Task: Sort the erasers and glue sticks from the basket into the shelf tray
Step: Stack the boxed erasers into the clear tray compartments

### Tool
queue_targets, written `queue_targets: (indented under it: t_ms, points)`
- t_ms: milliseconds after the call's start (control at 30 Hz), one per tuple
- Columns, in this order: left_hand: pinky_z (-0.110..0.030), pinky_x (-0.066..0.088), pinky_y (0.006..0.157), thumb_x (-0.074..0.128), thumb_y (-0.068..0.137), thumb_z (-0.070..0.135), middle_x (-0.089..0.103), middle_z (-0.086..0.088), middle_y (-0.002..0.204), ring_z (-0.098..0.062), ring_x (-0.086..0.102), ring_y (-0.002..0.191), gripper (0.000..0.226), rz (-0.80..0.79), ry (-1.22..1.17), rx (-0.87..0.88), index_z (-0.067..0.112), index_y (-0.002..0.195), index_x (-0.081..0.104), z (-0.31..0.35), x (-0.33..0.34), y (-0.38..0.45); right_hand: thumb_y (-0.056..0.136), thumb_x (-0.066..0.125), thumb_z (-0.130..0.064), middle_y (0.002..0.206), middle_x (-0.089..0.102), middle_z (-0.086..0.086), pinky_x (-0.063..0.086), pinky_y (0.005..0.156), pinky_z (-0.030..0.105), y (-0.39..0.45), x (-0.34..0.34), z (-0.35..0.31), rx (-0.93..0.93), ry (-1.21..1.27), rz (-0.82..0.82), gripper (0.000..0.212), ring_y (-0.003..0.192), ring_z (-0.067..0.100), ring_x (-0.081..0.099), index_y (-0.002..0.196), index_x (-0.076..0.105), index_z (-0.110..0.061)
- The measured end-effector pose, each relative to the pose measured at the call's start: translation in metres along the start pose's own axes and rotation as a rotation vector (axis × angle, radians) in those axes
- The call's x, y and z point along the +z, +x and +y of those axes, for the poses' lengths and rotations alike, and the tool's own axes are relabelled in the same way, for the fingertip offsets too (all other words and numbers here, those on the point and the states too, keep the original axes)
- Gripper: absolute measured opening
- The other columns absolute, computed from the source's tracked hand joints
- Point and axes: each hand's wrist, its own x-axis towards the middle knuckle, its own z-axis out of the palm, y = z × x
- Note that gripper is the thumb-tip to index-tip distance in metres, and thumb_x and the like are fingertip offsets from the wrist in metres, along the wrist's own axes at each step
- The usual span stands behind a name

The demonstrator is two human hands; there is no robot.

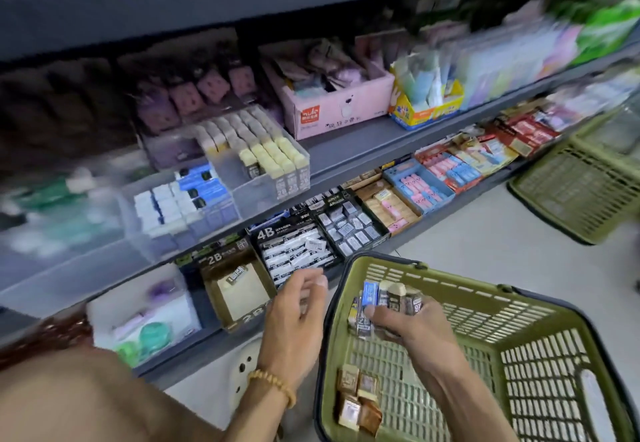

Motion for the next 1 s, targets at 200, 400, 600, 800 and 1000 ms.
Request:
queue_targets:
  t_ms: [200, 400, 600, 800, 1000]
  points:
    - [-0.007, 0.048, 0.072, 0.055, 0.096, 0.029, 0.065, 0.017, 0.104, 0.011, 0.059, 0.092, 0.015, -0.014, -0.079, 0.136, 0.031, 0.107, 0.064, 0.032, -0.019, -0.016, 0.07, 0.087, -0.004, 0.074, 0.069, 0.016, 0.048, 0.06, 0.036, -0.034, 0.021, -0.046, -0.125, -0.146, -0.122, 0.024, 0.062, 0.023, 0.058, 0.087, 0.069, 0.0]
    - [-0.021, 0.055, 0.071, 0.069, 0.088, 0.017, 0.071, 0.018, 0.076, 0.002, 0.065, 0.072, 0.017, -0.136, -0.126, 0.223, 0.029, 0.101, 0.07, 0.054, -0.039, -0.017, 0.072, 0.085, -0.001, 0.074, 0.071, 0.008, 0.05, 0.059, 0.025, -0.048, 0.034, -0.079, -0.254, -0.234, -0.18, 0.022, 0.063, 0.015, 0.062, 0.089, 0.07, -0.004]
    - [-0.02, 0.055, 0.067, 0.073, 0.083, 0.011, 0.07, 0.009, 0.073, -0.004, 0.064, 0.069, 0.011, -0.047, -0.263, 0.214, 0.019, 0.09, 0.07, 0.069, -0.064, -0.005, 0.066, 0.09, -0.003, 0.077, 0.075, 0.004, 0.055, 0.067, 0.03, -0.053, 0.049, -0.102, -0.353, -0.328, -0.206, 0.042, 0.068, 0.016, 0.068, 0.099, 0.067, -0.013]
    - [-0.026, 0.058, 0.061, 0.069, 0.087, 0.01, 0.067, -0.002, 0.066, -0.011, 0.064, 0.06, 0.009, 0.008, -0.503, 0.116, 0.005, 0.092, 0.063, 0.079, -0.091, 0.001, 0.069, 0.083, 0.009, 0.069, 0.071, 0.002, 0.052, 0.062, 0.026, -0.048, 0.082, -0.112, -0.428, -0.29, -0.21, 0.034, 0.061, 0.011, 0.064, 0.092, 0.068, -0.011]
    - [-0.024, 0.058, 0.062, 0.07, 0.086, 0.007, 0.071, -0.013, 0.076, -0.014, 0.069, 0.067, 0.008, 0.009, -0.501, 0.074, 0.005, 0.087, 0.062, 0.086, -0.117, 0.005, 0.071, 0.079, 0.008, 0.071, 0.065, 0.021, 0.044, 0.065, 0.037, -0.039, 0.112, -0.112, -0.326, -0.134, -0.185, 0.016, 0.065, 0.023, 0.056, 0.081, 0.066, 0.007]
